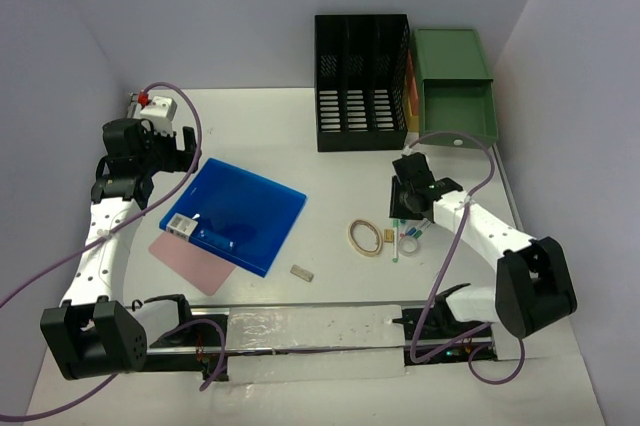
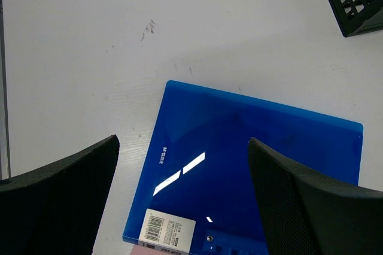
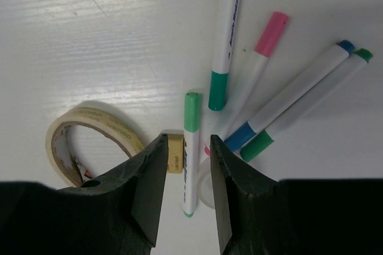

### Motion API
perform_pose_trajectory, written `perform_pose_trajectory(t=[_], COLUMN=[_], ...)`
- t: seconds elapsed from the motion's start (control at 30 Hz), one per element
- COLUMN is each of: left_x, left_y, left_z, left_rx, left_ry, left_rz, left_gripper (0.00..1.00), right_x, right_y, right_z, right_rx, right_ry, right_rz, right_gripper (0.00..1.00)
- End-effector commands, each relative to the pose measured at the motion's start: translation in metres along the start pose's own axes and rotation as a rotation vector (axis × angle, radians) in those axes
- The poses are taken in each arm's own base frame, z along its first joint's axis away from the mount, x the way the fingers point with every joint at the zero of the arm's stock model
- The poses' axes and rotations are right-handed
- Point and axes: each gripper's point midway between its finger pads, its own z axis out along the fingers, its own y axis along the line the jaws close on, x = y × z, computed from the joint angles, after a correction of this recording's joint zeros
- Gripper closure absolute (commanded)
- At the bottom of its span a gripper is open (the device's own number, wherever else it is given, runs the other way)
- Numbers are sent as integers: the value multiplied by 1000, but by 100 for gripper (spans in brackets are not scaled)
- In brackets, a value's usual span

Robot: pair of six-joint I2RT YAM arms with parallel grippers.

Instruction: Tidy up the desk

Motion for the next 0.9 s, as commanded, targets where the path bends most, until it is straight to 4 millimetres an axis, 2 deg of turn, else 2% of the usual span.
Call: perform_pose_trajectory(t=[0.0,0.13,0.3,0.63,0.87], left_x=[-10,-9,-11,-9,-10], left_y=[1,1,0,1,1], left_z=[-6,-7,-8,-5,-5], left_rx=[-5,-9,-5,-7,-7], left_ry=[-37,-35,-42,-34,-37], left_rz=[7,8,7,4,5], left_gripper=[6,6,5,5,5], right_x=[8,18,15,48,60], right_y=[2,1,0,8,8], right_z=[5,18,18,30,37], right_rx=[19,46,56,-4,-7], right_ry=[74,137,121,242,287], right_rz=[29,22,21,19,13], right_gripper=[61,65,69,67,68])
